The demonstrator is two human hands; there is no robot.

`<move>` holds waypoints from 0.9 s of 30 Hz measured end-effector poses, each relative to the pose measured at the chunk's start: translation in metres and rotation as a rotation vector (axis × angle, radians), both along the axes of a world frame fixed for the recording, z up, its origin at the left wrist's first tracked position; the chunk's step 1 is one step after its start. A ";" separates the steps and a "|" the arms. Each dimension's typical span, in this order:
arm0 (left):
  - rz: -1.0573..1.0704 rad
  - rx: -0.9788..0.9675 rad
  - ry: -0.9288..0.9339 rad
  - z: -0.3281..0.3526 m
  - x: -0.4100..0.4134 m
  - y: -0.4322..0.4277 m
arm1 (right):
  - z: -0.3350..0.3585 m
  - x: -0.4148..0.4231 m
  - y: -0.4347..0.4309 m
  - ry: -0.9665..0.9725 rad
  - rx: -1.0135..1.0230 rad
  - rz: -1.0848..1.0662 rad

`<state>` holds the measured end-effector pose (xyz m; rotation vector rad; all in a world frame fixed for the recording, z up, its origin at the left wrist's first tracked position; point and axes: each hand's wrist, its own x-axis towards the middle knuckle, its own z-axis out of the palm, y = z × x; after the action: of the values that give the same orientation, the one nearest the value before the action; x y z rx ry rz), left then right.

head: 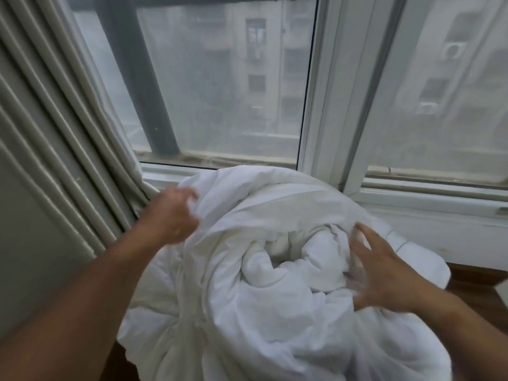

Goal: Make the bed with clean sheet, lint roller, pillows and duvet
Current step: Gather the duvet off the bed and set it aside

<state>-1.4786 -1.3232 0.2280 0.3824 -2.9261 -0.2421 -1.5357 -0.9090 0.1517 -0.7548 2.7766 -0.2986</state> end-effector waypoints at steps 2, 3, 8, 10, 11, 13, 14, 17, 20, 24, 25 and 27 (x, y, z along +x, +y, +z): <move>-0.223 0.130 0.228 0.017 -0.040 0.040 | 0.005 -0.008 -0.014 0.048 -0.074 0.041; -0.320 0.102 0.146 0.019 -0.056 0.060 | 0.001 -0.011 -0.020 0.025 -0.104 0.038; -0.288 -0.017 -0.400 -0.061 -0.078 0.072 | -0.030 -0.015 -0.012 -0.153 -0.203 -0.038; -0.273 0.062 -0.428 -0.094 -0.061 0.061 | -0.042 -0.011 -0.007 -0.213 -0.233 -0.054; -0.264 0.107 -0.437 -0.108 -0.051 0.058 | -0.047 -0.009 -0.007 -0.244 -0.262 -0.061; -0.231 0.243 -0.450 -0.136 -0.035 0.053 | -0.059 -0.007 -0.010 -0.282 -0.289 -0.058; -0.210 0.313 -0.442 -0.150 -0.029 0.050 | -0.066 -0.008 -0.013 -0.284 -0.292 -0.052; -0.195 0.325 -0.437 -0.187 -0.027 0.039 | -0.082 -0.017 -0.022 -0.291 -0.308 -0.042; -0.162 0.316 -0.439 -0.215 -0.039 0.036 | -0.101 -0.032 -0.028 -0.336 -0.378 -0.051; -0.106 0.304 -0.371 -0.246 -0.053 0.042 | -0.129 -0.052 -0.032 -0.375 -0.387 -0.047; -0.092 0.318 -0.369 -0.249 -0.057 0.042 | -0.134 -0.057 -0.032 -0.383 -0.386 -0.046; -0.077 0.349 -0.375 -0.246 -0.060 0.043 | -0.142 -0.066 -0.031 -0.398 -0.395 -0.038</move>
<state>-1.5386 -1.2803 -0.0175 0.4012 -3.2681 -0.7775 -1.6012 -0.9398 0.0098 -0.6384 2.3796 -0.9159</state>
